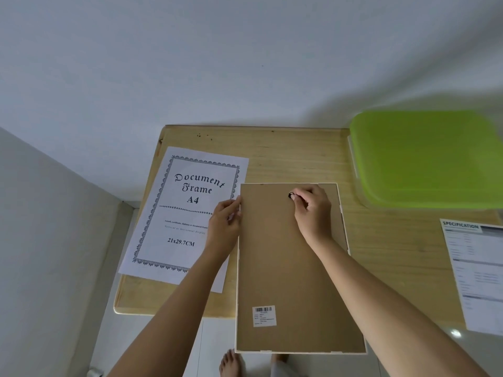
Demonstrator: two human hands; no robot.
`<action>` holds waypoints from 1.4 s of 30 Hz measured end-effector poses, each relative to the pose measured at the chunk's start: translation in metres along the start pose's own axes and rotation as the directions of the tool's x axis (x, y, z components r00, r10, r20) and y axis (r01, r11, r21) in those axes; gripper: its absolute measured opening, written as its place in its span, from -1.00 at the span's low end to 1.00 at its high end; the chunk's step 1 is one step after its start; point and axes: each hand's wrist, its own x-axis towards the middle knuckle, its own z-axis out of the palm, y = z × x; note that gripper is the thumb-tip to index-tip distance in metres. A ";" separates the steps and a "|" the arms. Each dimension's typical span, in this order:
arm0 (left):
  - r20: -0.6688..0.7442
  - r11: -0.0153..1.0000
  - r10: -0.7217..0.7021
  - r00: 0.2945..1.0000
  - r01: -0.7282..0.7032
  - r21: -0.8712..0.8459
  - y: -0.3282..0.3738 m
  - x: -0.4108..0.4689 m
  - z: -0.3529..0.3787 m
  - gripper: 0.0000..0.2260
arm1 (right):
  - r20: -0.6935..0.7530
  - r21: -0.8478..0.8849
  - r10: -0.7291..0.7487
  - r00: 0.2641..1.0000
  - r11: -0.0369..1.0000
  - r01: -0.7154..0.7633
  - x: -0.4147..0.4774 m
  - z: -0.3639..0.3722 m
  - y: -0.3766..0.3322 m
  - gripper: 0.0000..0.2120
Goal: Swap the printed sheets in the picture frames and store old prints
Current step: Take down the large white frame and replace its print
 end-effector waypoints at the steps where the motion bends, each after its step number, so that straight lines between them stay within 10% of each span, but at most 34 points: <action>1: 0.001 1.000 0.008 1.000 -0.008 0.001 0.000 0.000 0.000 -0.67 | -0.005 -0.007 -0.007 1.000 1.000 0.007 0.000 0.000 0.000 -0.83; 42: 0.042 0.999 0.043 0.998 -0.044 0.031 0.012 0.004 0.001 -0.51 | -0.031 -0.009 -0.013 0.999 1.000 0.013 0.004 0.007 -0.007 -0.84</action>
